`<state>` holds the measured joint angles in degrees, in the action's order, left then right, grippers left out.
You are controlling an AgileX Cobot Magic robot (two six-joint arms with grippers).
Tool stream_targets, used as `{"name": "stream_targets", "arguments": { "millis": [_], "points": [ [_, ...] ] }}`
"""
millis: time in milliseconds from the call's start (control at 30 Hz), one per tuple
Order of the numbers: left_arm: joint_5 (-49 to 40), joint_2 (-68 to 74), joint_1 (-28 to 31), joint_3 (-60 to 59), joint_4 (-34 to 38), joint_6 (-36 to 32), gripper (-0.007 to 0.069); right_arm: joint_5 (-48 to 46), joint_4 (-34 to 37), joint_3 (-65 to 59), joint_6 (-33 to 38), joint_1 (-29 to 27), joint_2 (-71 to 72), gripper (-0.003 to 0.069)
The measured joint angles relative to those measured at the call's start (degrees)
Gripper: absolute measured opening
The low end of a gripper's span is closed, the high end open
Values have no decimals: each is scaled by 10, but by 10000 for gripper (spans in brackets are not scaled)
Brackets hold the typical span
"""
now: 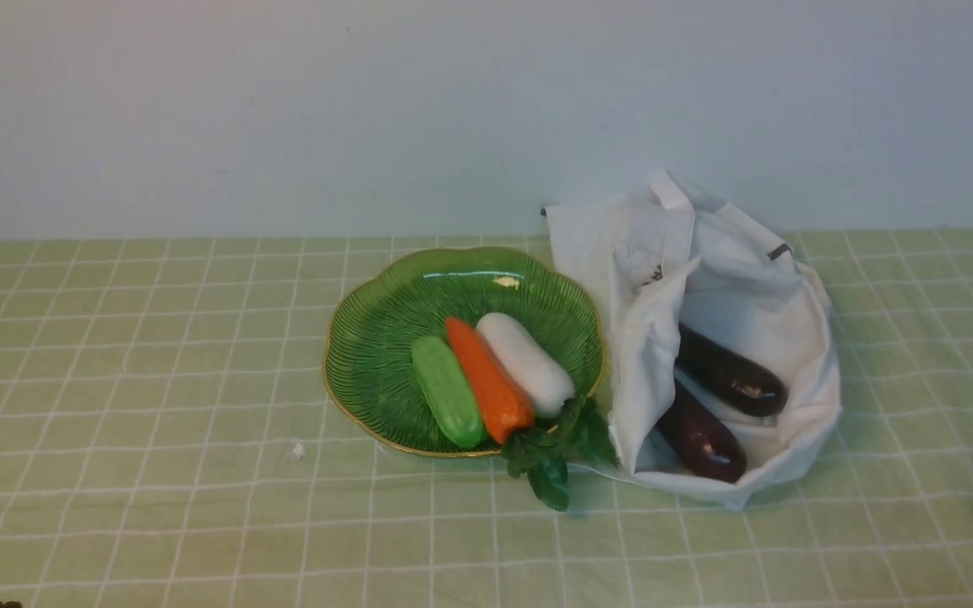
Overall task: Take vegetables from bag on green coffee tablecloth place on plate.
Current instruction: 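Reach into the white cloth bag and grasp a vegetable inside with the right gripper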
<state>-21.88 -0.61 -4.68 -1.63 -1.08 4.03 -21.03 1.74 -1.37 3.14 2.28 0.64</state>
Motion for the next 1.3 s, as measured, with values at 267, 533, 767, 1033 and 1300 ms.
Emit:
{"name": "stream_targets", "arguments": {
  "millis": [267,533,767,1033,1300],
  "points": [
    [0,0,0,0,0,0,-4,10,92,-1,-63,0,0,-15],
    [0,0,0,0,0,0,-4,29,451,-3,-249,1,0,-15],
    [0,0,0,0,0,0,-4,33,486,-1,-213,1,0,-15],
    [0,0,0,0,0,0,-4,20,443,182,38,2,-43,-15],
    [0,0,0,0,0,0,-4,-141,262,342,78,3,-266,-15]
  ]
}}
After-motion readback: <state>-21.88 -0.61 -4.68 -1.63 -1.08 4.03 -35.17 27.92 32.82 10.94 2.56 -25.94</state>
